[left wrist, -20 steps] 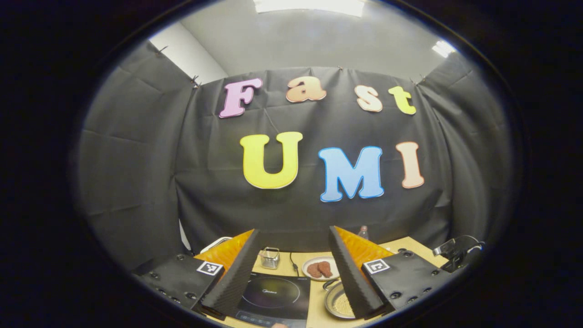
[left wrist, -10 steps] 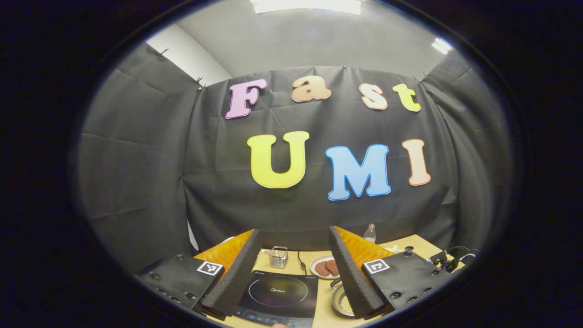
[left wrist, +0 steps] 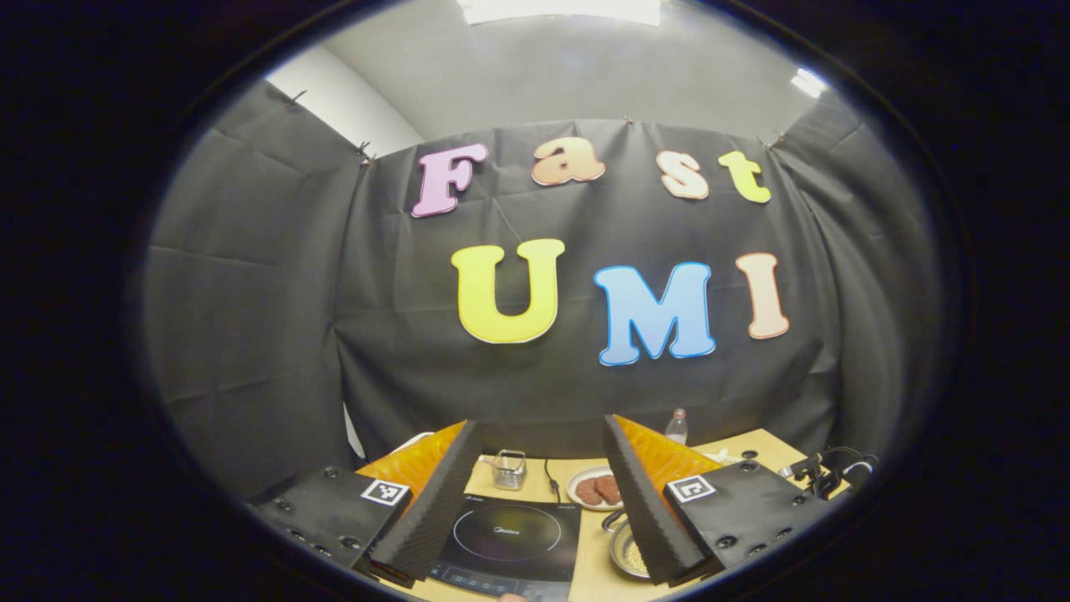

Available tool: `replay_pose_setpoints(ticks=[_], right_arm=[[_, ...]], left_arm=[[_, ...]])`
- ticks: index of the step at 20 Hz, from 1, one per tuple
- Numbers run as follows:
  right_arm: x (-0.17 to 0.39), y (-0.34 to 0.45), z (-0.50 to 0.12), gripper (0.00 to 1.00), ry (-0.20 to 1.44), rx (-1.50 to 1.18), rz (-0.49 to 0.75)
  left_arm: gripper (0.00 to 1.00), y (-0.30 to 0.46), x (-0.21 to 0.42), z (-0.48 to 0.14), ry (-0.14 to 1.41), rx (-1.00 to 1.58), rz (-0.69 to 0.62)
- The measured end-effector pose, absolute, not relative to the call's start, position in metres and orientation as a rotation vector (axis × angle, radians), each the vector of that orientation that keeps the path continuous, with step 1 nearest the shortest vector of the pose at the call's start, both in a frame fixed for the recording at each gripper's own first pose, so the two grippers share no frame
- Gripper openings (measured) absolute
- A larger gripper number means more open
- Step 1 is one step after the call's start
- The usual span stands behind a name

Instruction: First push the handle of the pot to place it horizontally, then grasp the pot with both hands and set it on the induction cooktop.

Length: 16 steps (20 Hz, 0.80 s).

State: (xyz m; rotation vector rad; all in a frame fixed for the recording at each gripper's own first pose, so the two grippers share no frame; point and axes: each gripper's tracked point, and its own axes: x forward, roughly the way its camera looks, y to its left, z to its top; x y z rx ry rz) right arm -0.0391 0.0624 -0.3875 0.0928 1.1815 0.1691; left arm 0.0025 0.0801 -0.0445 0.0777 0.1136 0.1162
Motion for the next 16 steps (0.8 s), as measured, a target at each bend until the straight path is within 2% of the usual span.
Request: replay_pose_setpoints(ticks=[16], right_arm=[[-0.007,0.015,-0.385,0.01,1.143,-0.01,0.1]], left_arm=[[0.98,0.064,0.001,-0.043,0.12,0.103,0.106]])
